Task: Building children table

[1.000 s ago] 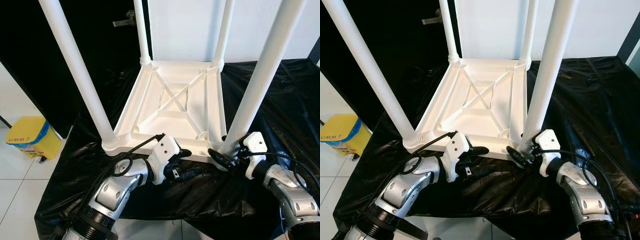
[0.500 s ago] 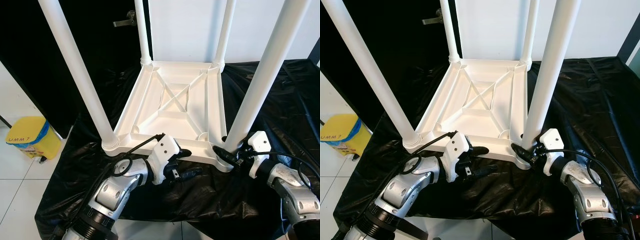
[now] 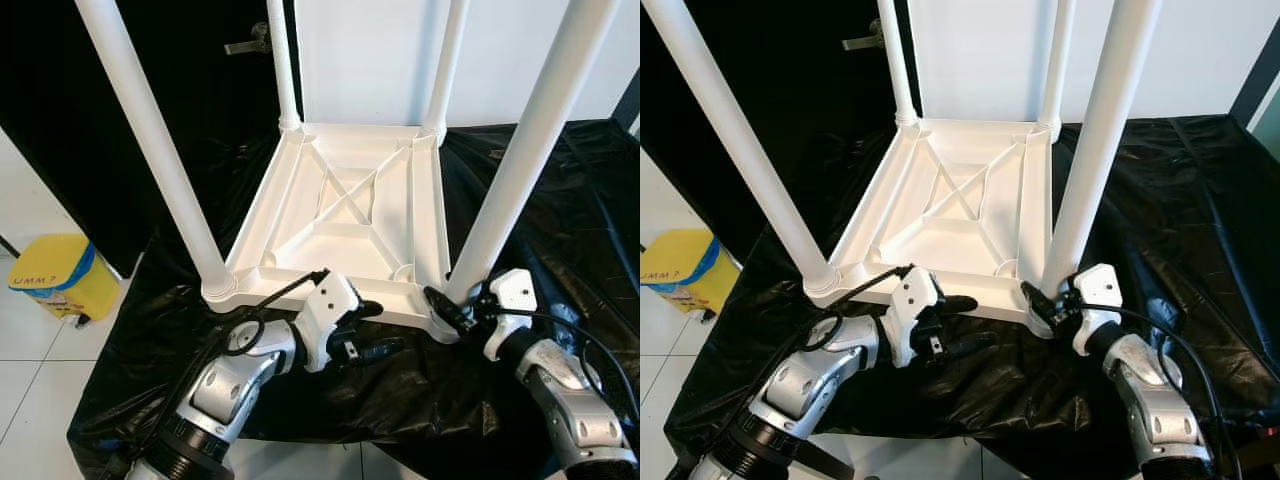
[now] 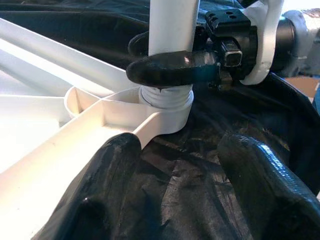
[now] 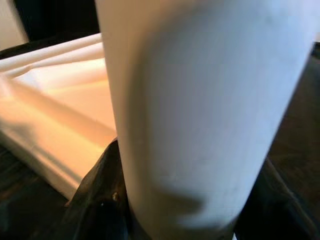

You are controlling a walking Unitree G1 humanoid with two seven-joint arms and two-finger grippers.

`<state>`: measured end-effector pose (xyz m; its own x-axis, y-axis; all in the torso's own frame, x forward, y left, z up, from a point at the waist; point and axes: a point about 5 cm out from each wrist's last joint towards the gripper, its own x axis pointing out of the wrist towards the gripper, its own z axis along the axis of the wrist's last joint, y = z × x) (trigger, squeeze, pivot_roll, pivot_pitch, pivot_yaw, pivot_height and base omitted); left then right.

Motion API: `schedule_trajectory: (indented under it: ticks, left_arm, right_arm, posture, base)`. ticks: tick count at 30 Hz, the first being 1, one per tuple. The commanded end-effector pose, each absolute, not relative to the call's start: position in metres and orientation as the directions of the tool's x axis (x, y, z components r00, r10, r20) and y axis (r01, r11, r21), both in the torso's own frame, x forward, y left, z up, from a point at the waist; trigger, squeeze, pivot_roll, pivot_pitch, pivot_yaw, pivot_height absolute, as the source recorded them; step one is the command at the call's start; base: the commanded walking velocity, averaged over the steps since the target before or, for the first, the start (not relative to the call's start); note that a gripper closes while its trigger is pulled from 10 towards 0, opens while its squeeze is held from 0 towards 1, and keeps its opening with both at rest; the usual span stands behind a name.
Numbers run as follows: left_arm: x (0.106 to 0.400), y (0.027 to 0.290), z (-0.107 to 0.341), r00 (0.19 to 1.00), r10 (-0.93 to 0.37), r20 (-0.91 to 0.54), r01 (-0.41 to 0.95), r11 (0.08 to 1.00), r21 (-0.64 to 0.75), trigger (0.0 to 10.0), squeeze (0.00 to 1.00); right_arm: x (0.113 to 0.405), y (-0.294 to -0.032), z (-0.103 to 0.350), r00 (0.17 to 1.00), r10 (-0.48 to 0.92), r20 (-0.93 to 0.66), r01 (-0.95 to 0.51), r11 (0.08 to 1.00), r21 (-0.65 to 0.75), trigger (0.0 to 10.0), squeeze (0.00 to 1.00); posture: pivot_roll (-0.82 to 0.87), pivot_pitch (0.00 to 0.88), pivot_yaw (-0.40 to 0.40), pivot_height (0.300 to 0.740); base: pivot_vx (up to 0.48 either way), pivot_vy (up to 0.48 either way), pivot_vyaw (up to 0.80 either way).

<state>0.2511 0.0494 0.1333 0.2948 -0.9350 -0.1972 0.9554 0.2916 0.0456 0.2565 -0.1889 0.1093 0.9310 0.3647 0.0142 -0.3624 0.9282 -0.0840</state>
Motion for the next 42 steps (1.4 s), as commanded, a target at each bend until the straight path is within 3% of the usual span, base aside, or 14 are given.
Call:
schedule_trajectory:
  ticks: [1, 3, 4, 5, 8, 10, 16, 34, 35, 38, 39, 42]
  left_arm:
    - [0.250, 0.051, 0.134, 0.293, -0.936, -0.196, 0.956, 0.289, 0.050, 10.0, 0.00]
    - [0.250, 0.051, 0.134, 0.293, -0.936, -0.196, 0.956, 0.289, 0.050, 10.0, 0.00]
    - [0.250, 0.052, 0.134, 0.292, -0.936, -0.195, 0.956, 0.289, 0.048, 10.0, 0.00]
    - [0.250, 0.052, 0.134, 0.292, -0.936, -0.195, 0.956, 0.289, 0.048, 10.0, 0.00]
    - [0.249, 0.053, 0.135, 0.298, -0.935, -0.192, 0.954, 0.296, 0.042, 10.0, 0.00]
    - [0.248, 0.053, 0.135, 0.300, -0.934, -0.191, 0.954, 0.298, 0.040, 10.0, 0.00]
    - [0.248, 0.056, 0.134, 0.302, -0.933, -0.197, 0.953, 0.301, 0.036, 10.0, 0.00]
    - [0.249, 0.055, 0.136, 0.305, -0.933, -0.192, 0.952, 0.304, 0.037, 10.0, 0.00]
    - [0.249, 0.056, 0.136, 0.309, -0.932, -0.191, 0.951, 0.308, 0.036, 10.0, 0.00]
    - [0.249, 0.056, 0.136, 0.311, -0.931, -0.190, 0.950, 0.310, 0.035, 10.0, 0.00]
    - [0.250, 0.056, 0.137, 0.312, -0.931, -0.188, 0.950, 0.311, 0.034, 10.0, 0.00]
    - [0.250, 0.055, 0.137, 0.312, -0.932, -0.186, 0.950, 0.311, 0.034, 10.0, 0.00]
  right_arm:
    - [0.254, -0.190, 0.102, 0.955, 0.296, -0.014, -0.296, 0.952, -0.076, 10.0, 0.00]
    - [0.254, -0.190, 0.102, 0.955, 0.296, -0.014, -0.296, 0.952, -0.076, 10.0, 0.00]
    - [0.253, -0.190, 0.103, 0.983, 0.182, 0.014, -0.180, 0.981, -0.074, 10.0, 0.00]
    - [0.253, -0.190, 0.103, 0.983, 0.182, 0.014, -0.180, 0.981, -0.074, 10.0, 0.00]
    - [0.248, -0.187, 0.095, 0.994, -0.107, 0.003, 0.107, 0.993, -0.045, 10.0, 0.00]
    - [0.246, -0.182, 0.093, 0.990, -0.143, -0.007, 0.142, 0.989, -0.033, 10.0, 0.00]
    - [0.244, -0.169, 0.093, 0.990, -0.143, -0.007, 0.143, 0.990, -0.013, 10.0, 0.00]
    - [0.242, -0.175, 0.109, 0.993, -0.087, 0.085, 0.090, 0.995, -0.038, 10.0, 0.00]
    - [0.241, -0.176, 0.109, 0.993, -0.087, 0.085, 0.090, 0.995, -0.032, 10.0, 0.87]
    - [0.241, -0.176, 0.110, 0.993, -0.084, 0.086, 0.087, 0.996, -0.029, 10.0, 0.87]
    - [0.241, -0.175, 0.110, 0.993, -0.071, 0.089, 0.074, 0.997, -0.027, 10.0, 1.00]
    - [0.241, -0.174, 0.111, 0.994, -0.062, 0.092, 0.064, 0.998, -0.025, 10.0, 1.00]
  posture:
    - [-0.17, 0.000, 0.032, 0.740]
    - [-0.17, 0.000, 0.032, 0.740]
    - [-0.18, 0.000, 0.031, 0.740]
    - [-0.18, 0.000, 0.031, 0.740]
    - [-0.17, 0.004, 0.031, 0.740]
    - [-0.17, 0.008, 0.033, 0.740]
    - [-0.17, 0.016, 0.040, 0.740]
    - [-0.19, 0.026, 0.037, 0.740]
    - [-0.19, 0.027, 0.036, 0.740]
    - [-0.19, 0.027, 0.035, 0.740]
    - [-0.19, 0.026, 0.033, 0.740]
    - [-0.19, 0.026, 0.033, 0.740]
  base:
    - [0.000, 0.000, 0.00]
    - [0.000, 0.000, 0.00]
    - [0.000, 0.000, 0.00]
    - [0.000, 0.000, 0.00]
    - [0.000, 0.000, 0.00]
    - [0.000, 0.000, 0.00]
    - [0.000, 0.000, 0.00]
    - [0.000, 0.000, 0.00]
    - [0.000, 0.000, 0.00]
    - [0.000, 0.000, 0.00]
    - [0.000, 0.000, 0.00]
    - [0.000, 0.000, 0.00]
